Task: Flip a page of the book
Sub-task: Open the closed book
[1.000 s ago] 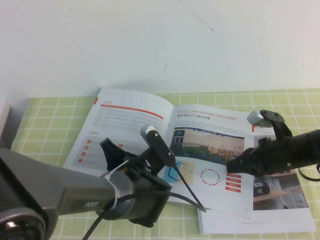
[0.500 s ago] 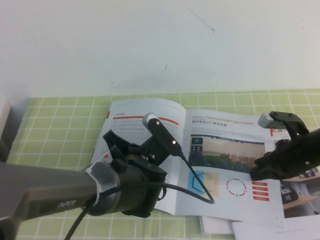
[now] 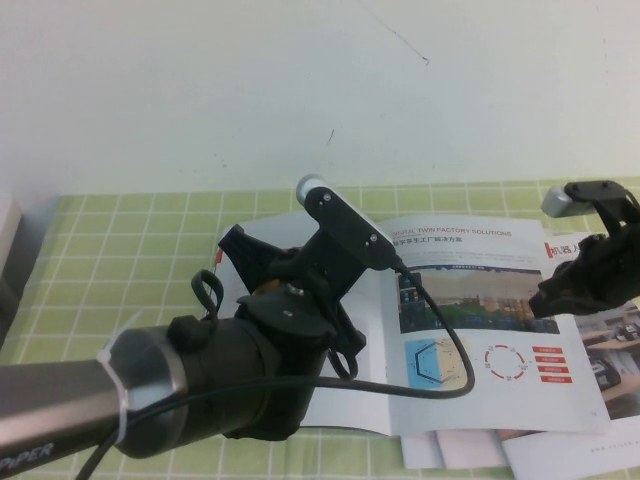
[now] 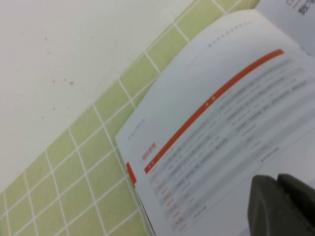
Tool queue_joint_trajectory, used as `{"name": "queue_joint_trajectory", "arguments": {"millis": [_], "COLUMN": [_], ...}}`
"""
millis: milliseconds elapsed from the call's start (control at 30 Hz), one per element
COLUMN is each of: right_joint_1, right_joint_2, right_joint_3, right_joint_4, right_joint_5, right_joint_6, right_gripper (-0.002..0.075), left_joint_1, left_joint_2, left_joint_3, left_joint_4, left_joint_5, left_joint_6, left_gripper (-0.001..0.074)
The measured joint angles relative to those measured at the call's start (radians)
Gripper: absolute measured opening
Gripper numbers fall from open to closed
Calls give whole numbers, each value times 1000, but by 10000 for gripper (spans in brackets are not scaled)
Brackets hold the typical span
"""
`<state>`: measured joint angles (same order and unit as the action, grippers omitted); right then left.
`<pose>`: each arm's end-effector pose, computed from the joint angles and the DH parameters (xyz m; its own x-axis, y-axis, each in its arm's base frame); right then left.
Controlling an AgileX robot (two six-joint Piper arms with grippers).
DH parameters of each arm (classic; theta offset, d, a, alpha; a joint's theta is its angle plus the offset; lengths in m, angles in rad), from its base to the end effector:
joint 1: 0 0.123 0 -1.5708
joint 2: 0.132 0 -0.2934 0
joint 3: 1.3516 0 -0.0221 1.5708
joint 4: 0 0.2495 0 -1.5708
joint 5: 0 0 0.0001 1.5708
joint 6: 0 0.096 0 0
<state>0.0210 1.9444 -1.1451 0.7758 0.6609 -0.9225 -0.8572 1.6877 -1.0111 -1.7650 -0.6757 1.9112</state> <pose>0.3743 0.0492 0.1520 -0.8625 -0.2534 -0.4380 -0.4058 0.8634 0.2998 0.2722 -0.2245 0.2357 -0.4127 0.5893 -0.6946 0.3411 0.8070 0.4820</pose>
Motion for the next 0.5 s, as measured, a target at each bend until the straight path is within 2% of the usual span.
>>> {"name": "queue_joint_trajectory", "arguments": {"millis": [133, 267, 500], "right_joint_1": [43, 141, 317], "right_joint_2": [-43, -59, -10], "right_joint_3": [-29, -35, -42], "right_joint_4": [0, 7, 7], "right_joint_5": [20, 8, -176], "right_joint_6": [-22, -62, -108], "right_gripper": [10, 0, -2], "left_joint_1": [0, 0, 2], "left_joint_2": [-10, -12, -69], "left_joint_3": [2, 4, 5], "left_joint_4": [0, 0, -3], "left_joint_5": [8, 10, 10], "left_joint_6": [-19, -33, -41], "left_gripper": [-4, -4, -4]}}
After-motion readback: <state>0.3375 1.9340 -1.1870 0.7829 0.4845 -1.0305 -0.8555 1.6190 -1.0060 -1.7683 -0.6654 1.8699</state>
